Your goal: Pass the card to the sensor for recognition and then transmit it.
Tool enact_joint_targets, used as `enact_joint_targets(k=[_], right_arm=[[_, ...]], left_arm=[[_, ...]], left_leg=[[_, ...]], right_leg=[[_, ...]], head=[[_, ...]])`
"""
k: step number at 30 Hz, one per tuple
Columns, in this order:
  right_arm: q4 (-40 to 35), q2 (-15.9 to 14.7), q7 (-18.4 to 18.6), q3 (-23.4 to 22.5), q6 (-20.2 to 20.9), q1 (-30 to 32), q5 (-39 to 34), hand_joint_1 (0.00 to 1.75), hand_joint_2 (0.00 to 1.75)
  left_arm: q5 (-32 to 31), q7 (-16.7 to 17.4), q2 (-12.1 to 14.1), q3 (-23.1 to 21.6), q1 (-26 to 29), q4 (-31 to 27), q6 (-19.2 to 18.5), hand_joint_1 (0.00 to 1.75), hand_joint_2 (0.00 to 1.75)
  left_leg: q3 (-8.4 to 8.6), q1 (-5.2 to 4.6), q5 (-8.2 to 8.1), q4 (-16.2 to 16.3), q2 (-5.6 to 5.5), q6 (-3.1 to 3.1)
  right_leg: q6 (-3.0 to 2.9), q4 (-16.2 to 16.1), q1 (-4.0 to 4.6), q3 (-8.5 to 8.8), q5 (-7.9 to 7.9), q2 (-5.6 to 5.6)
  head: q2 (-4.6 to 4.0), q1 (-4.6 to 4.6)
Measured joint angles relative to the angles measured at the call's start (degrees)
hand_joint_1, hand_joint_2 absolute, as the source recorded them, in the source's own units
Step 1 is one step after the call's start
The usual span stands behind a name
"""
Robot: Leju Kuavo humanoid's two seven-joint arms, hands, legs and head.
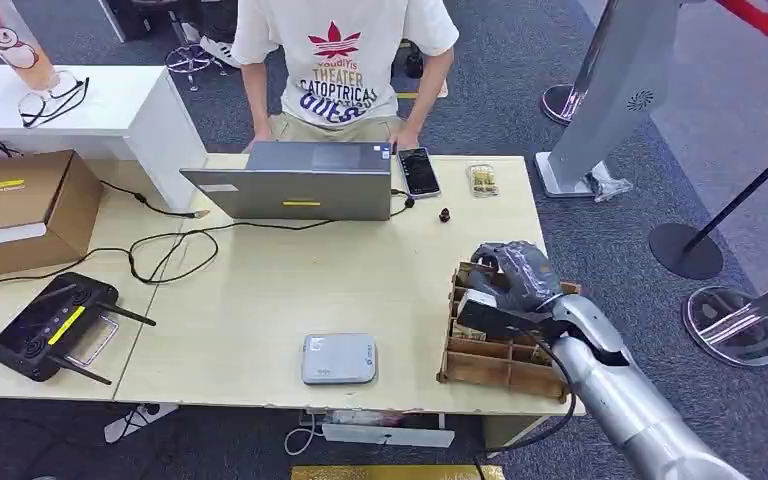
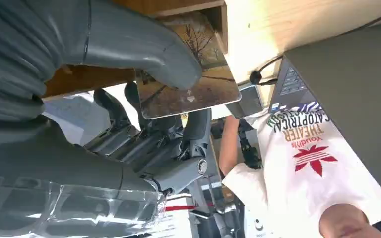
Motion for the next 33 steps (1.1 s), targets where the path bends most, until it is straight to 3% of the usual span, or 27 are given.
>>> enact_joint_targets(k=[19, 24, 27, 33], right_arm=[[-3.1, 0.5, -2.1, -2.3, 0.2, -0.5, -2.7, 1.64, 1.75], [-4.2, 1.2, -2.6, -2.6, 1.6, -2.0, -4.2, 1.62, 1.75], [-5.0, 1.6, -3.0, -3.2, 2.8, -3.0, -5.6, 1.73, 1.75], [-7.5, 1.9, -3.6, -4.9, 4.6, -3.3, -8.7, 1.75, 1.75]], left_arm=[[-0.2, 0.2, -0.2, -0.1, -0.4, 0.0, 0.0, 0.0, 0.0], [-0.1, 0.2, -0.3, -0.1, -0.4, 0.0, 0.0, 0.0, 0.0], [-0.1, 0.2, -0.5, -0.1, -0.4, 0.0, 0.0, 0.0, 0.0], [-0.8, 0.7, -0.6, -0.2, -0.7, 0.0, 0.0, 0.0, 0.0]], left_leg=[[-0.03, 0.0, 0.0, 0.0, -0.01, 0.0], [-0.03, 0.0, 0.0, 0.0, -0.01, 0.0], [-0.03, 0.0, 0.01, 0.0, -0.01, 0.0], [-0.04, 0.0, 0.0, 0.0, -0.01, 0.0]], right_leg=[[0.0, 0.0, 0.0, 0.0, 0.0, 0.0], [0.0, 0.0, 0.0, 0.0, 0.0, -0.02], [0.0, 0.0, 0.0, 0.0, 0.0, -0.02], [0.0, 0.0, 0.0, 0.0, 0.0, -0.02]], head=[[0.0, -0.02], [0.0, 0.0], [0.0, -0.02], [0.0, 0.0]])
